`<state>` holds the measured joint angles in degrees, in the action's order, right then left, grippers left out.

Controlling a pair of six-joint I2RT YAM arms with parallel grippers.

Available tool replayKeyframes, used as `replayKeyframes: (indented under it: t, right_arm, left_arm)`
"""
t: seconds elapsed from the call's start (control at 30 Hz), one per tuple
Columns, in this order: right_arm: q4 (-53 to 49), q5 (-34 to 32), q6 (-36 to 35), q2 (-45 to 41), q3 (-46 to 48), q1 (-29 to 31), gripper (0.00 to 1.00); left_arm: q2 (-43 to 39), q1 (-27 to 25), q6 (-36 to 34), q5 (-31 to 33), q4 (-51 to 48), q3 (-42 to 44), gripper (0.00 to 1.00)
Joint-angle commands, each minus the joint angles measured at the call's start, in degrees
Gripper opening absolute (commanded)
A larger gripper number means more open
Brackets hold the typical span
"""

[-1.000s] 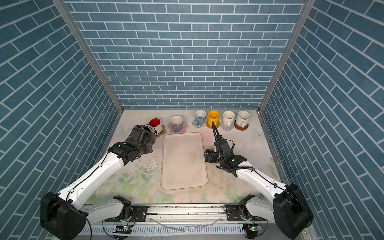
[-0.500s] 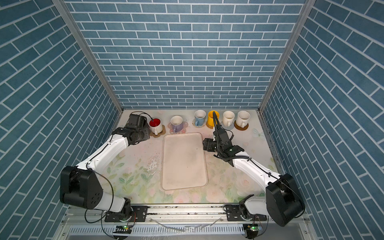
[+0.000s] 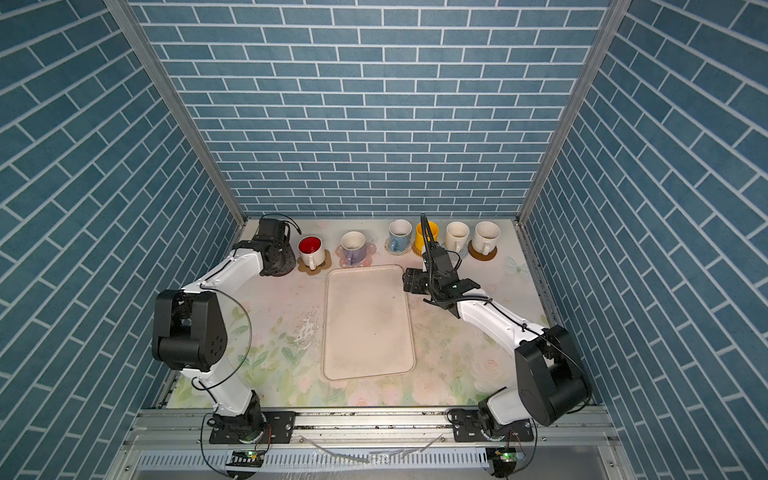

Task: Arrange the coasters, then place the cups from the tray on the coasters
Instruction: 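Lift and carry the black mug with left gripper to the brown round coaster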

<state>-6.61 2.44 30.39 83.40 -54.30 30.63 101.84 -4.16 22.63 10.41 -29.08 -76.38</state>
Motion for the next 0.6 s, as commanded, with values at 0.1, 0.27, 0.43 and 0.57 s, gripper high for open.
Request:
replayKeyframes:
  t: [0.1,0.27,0.43,0.57]
  right_arm:
    - [0.38,1.57,-2.42,2.52,-4.07,-0.97,0.8]
    - [-0.06,2.25,-2.88,4.29,-5.39,-1.91,0.8]
    - [0.0,2.31,-2.79,5.28,-6.08,-2.57,0.8]
    - [-0.01,2.3,-2.79,5.73,-6.14,-2.99,0.79]
  left_arm:
    - [3.05,2.4,-1.23,0.95,5.35,-3.97,0.0]
    - [5.59,3.02,-1.28,0.66,5.49,-5.27,0.0]
    - [7.72,3.45,-1.54,-0.07,5.94,-6.25,0.0]
    - [9.11,3.9,-1.54,-0.66,5.79,-7.01,0.0]
